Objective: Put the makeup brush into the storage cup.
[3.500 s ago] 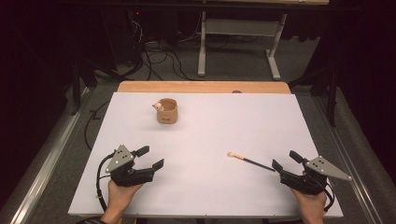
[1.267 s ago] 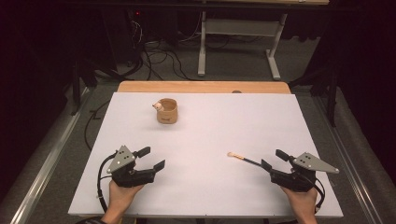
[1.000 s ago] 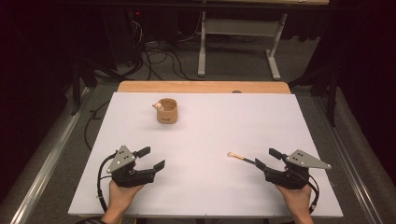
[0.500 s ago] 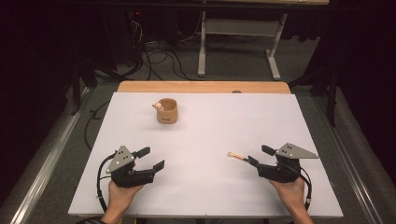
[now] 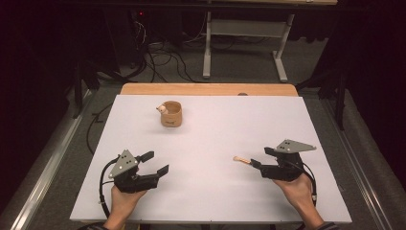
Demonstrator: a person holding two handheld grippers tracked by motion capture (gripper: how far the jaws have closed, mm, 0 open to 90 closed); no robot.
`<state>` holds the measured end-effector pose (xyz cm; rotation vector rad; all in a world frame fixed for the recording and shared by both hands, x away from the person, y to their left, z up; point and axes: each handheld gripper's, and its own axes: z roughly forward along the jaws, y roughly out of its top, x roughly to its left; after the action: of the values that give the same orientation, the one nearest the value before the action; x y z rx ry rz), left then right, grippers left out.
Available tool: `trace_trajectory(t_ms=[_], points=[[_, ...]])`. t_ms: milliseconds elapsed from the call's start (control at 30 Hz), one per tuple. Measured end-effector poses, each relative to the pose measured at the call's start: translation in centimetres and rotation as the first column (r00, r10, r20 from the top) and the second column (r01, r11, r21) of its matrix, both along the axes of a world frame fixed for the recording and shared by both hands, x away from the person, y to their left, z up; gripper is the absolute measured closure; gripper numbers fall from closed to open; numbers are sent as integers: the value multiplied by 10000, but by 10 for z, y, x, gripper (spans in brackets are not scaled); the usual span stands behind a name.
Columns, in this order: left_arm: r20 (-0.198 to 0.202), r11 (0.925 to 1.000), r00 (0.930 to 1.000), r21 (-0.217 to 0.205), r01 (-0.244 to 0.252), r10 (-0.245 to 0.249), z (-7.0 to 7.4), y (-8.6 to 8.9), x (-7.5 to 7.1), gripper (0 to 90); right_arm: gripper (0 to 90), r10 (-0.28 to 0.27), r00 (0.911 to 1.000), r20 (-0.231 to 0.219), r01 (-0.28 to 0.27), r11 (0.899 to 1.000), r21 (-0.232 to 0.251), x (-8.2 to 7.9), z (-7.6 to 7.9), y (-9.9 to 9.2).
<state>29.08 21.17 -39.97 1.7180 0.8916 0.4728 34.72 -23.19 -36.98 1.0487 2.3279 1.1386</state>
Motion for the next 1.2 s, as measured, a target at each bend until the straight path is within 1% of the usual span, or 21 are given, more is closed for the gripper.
trace_trajectory(t_ms=[33, 67, 133, 167, 267, 333, 467, 567, 600, 633, 667, 700, 733, 767, 800, 1000, 1067, 1100, 1133, 1167, 1200], points=[[-1, 10000, 10000, -1, 9, -9, 0, 0, 0, 260, 328, 43, 9999, -152, -47, 9997, -222, 3, 2, 3], [0, 10000, 10000, -2, 13, -13, 0, 0, 0, 260, 328, 43, 9999, -152, -47, 9997, -222, 3, 2, 3], [4, 10000, 10000, -15, 30, -30, 0, 0, 0, 260, 338, 123, 9997, -234, -132, 9992, -389, 4, 5, 5], [5, 10000, 10000, -10, 30, -30, 0, 0, 0, 260, 344, 222, 9992, -339, -242, 9979, -595, 6, 7, 7], [-2, 10000, 10000, -4, 40, -40, 0, 0, 0, 259, 350, 303, 9987, -400, -332, 9967, -743, 8, 9, 10], [-2, 10000, 10000, -3, 48, -48, 0, 0, 0, 259, 380, 474, 9971, -603, -527, 9946, -896, 10, 11, 13], [-9, 10000, 10000, -3, 45, -45, 0, 0, 0, 260, 389, 613, 9949, -805, -699, 9915, -1093, 13, 12, 15], [-14, 10000, 10000, -1, 44, -44, 0, 0, 0, 259, 389, 714, 9899, -1223, -876, 9873, -1328, 17, 15, 18], [-14, 10000, 10000, 3, 45, -45, 0, 0, 0, 259, 389, 714, 9899, -1223, -876, 9873, -1328, 17, 15, 18], [-16, 10000, 10000, 6, 49, -49, 0, 0, 0, 259, 383, 724, 9879, -1373, -924, 9850, -1457, 19, 15, 19], [-17, 10000, 10000, -1, 48, -48, 0, 0, 0, 259, 375, 831, 9870, -1377, -1036, 9833, -1494, 20, 15, 19], [-13, 10000, 10000, -4, 51, -51, 0, 0, 0, 259, 366, 903, 9842, -1520, -1133, 9822, -1501, 22, 15, 18], [-13, 10000, 10000, 0, 55, -55, 0, 0, 0, 259, 366, 903, 9842, -1520, -1133, 9822, -1501, 22, 15, 18], [-16, 10000, 10000, 7, 59, -59, 0, 0, 0, 259, 361, 879, 9806, -1753, -1143, 9826, -1462, 23, 15, 19], [-17, 10000, 10000, 17, 62, -62, 0, 0, 0, 259, 365, 879, 9801, -1778, -1214, 9748, -1872, 24, 15, 19], [-23, 10000, 10000, 56, 78, -77, 0, -1, 0, 259, 377, 917, 9789, -1827, -1296, 9697, -2073, 26, 17, 18], [-19, 10000, 10000, 54, 78, -78, 0, -1, 0, 259, 379, 877, 9788, -1851, -1289, 9661, -2236, 28, 19, 18], [-15, 10000, 10000, 58, 79, -79, 0, -1, 0, 259, 383, 826, 9773, -1951, -1286, 9630, -2370, 29, 19, 18], [-15, 10000, 10000, 55, 77, -77, 0, -1, 0, 259, 383, 826, 9773, -1951, -1286, 9630, -2370, 29, 19, 18], [-13, 10000, 10000, 55, 76, -76, 0, -1, 0, 259, 393, 753, 9775, -1968, -1263, 9570, -2611, 30, 20, 18], [-12, 10000, 10000, 55, 75, -75, 0, 0, 0, 259, 393, 753, 9775, -1968, -1263, 9570, -2611, 30, 20, 18]])
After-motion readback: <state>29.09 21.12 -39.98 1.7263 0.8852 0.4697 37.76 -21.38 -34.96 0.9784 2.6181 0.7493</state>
